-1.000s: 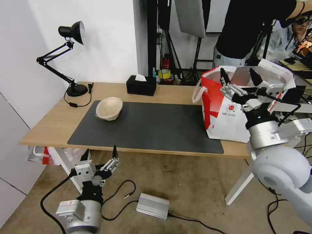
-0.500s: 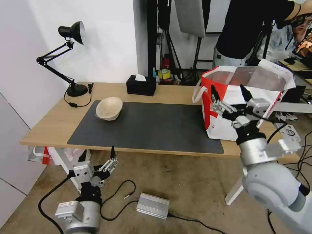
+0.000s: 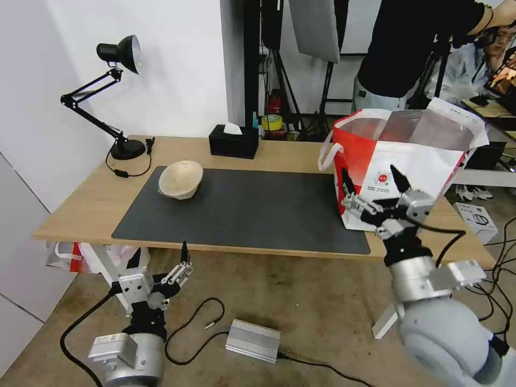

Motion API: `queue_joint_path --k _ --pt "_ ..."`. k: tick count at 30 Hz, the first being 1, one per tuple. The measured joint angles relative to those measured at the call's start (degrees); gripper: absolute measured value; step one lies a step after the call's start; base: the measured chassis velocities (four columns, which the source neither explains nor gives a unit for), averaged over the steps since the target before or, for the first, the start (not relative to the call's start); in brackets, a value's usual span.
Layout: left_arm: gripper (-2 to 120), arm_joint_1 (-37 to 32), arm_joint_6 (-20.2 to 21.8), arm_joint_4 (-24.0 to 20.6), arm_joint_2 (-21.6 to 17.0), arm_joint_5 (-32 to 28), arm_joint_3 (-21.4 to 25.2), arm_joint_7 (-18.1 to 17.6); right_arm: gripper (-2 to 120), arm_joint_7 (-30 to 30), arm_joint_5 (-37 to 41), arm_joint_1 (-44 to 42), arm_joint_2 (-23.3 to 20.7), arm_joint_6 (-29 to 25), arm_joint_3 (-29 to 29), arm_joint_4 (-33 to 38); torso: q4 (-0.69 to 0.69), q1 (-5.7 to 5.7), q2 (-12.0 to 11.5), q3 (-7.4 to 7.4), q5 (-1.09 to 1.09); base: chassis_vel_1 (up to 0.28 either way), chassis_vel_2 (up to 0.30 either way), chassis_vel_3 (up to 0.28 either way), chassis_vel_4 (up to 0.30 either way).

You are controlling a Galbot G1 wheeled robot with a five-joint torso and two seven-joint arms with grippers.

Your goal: Pick up the trash from the table and place it into the takeout bag.

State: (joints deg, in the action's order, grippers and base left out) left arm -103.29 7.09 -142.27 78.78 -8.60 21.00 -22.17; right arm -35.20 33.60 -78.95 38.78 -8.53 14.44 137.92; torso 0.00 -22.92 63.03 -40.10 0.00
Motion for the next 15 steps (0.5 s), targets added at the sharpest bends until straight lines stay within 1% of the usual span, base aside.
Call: queue_joint_path --k 3,6,11,15 --pt "100 0.0 0.0 0.0 0.3 0.0 0.0 0.0 100 -0.6 -1.6 -2.3 0.8 0.0 0.1 0.4 0.00 0.00 0.0 0.00 0.00 0.000 0.000 0.000 0.000" --pt "100 0.0 0.0 0.0 0.6 0.2 -0.1 0.0 100 -1.1 -2.3 -2.8 0.7 0.0 0.0 0.5 0.00 0.00 0.0 0.00 0.00 0.000 0.000 0.000 0.000" --pt "100 -0.3 -0.1 0.1 0.6 0.6 -0.1 0.0 100 -2.1 -2.4 -3.9 0.8 0.0 0.0 1.1 0.01 0.00 0.0 0.00 0.00 0.000 0.000 0.000 0.000" --pt "100 -0.3 -0.2 0.2 0.5 0.7 -0.2 0.0 100 -3.4 -3.0 -6.6 1.6 0.4 -0.1 1.5 0.00 0.00 0.0 0.00 0.00 0.000 0.000 0.000 0.000"
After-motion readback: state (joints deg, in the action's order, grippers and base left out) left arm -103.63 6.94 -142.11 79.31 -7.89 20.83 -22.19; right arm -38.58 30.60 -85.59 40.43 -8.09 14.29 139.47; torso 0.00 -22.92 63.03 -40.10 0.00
